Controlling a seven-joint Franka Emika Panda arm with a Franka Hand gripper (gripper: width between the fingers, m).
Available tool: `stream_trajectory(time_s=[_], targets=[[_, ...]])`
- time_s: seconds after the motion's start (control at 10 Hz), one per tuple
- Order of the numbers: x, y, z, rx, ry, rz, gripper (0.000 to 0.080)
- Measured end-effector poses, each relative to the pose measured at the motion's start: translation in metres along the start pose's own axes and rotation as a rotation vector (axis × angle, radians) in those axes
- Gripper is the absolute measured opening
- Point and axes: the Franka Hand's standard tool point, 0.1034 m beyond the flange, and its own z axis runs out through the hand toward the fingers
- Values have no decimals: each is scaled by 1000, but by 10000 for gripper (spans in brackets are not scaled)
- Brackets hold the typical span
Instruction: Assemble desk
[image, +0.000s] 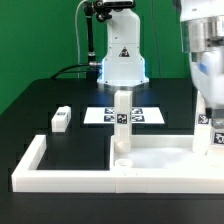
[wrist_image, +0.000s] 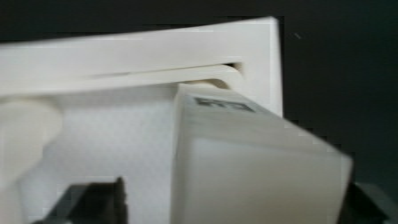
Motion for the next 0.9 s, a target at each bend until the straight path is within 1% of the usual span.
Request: stream_trajectory(time_s=[0.1,0.2,0.3,0.5,0.6,0.7,0.8,0.9], targets=[[-5,-2,3,-20,-21,-200,620],[-6,-3,5,2,-22,-294,641],[-4,-2,6,-1,-15,-360,641],[0,-2,5,-8,1,-575,648],[3,-2,5,-17,11,-773,649],[2,-4,1,-68,14,-1054,649],[0,-6,0,-82,11,-1120,649],[2,-6,1,-79,17,-1095,649]])
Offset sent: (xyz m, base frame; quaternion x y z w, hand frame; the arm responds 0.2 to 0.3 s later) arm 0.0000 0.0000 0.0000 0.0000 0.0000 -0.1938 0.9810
